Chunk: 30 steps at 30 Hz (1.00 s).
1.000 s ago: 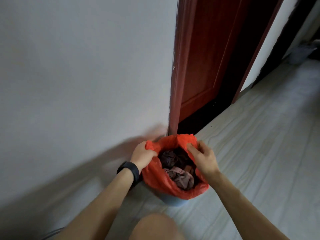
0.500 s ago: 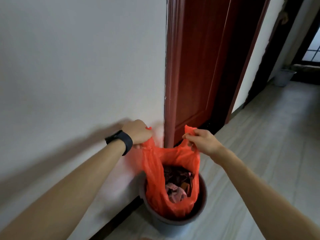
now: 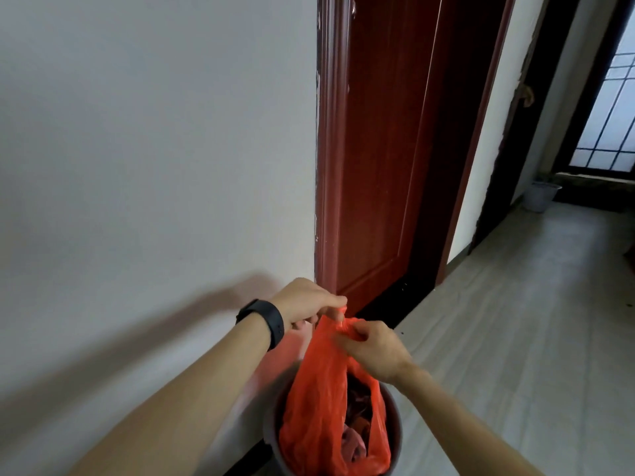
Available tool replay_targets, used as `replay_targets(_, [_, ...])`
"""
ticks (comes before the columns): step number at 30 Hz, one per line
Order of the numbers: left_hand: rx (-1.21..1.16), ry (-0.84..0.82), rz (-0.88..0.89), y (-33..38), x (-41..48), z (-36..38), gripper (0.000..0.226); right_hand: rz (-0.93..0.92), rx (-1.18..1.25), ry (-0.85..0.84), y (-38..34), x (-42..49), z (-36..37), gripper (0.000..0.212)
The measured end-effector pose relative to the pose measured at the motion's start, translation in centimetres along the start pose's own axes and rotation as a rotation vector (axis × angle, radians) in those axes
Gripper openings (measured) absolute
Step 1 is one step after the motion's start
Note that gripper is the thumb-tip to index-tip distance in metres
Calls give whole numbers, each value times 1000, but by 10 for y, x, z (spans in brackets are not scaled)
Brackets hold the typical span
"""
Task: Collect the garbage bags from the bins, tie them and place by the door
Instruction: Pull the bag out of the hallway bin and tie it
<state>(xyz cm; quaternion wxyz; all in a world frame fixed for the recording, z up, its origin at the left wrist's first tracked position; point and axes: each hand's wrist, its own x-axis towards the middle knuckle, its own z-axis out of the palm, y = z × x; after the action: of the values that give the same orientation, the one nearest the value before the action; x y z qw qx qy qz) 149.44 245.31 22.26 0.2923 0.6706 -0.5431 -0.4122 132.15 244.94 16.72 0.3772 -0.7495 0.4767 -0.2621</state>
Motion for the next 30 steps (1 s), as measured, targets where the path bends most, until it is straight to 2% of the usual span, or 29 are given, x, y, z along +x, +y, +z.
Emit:
replay_targets(2, [29, 11, 7, -5, 1, -1, 32, 10, 25, 43, 4, 1, 0, 28])
replay_targets(6, [184, 185, 79, -44, 6, 6, 37, 45, 24, 85, 7, 4, -7, 28])
replay_targets(9, [229, 250, -4, -103, 5, 31, 30, 44, -4, 132, 7, 10, -14, 29])
replay_targets(13, [323, 236, -142, -178, -7, 79, 52, 49, -44, 107, -5, 18, -22, 20])
replay_targets(16, [477, 153, -69, -216, -15, 106, 49, 27, -46, 181, -20, 29, -31, 21])
replay_targets(18, [585, 100, -101, -233, -20, 114, 56, 16, -7, 261, -32, 36, -43, 24])
replay_targets(21, [642, 70, -151, -243, -21, 114, 65, 15, 22, 350, -42, 41, -63, 28])
replay_targets(24, [556, 103, -140, -239, -16, 105, 65, 16, -3, 416, -45, 39, -77, 32])
replay_targets(30, [470, 146, -84, -192, 8, 72, 60, -8, 112, 543, -54, 31, -115, 34])
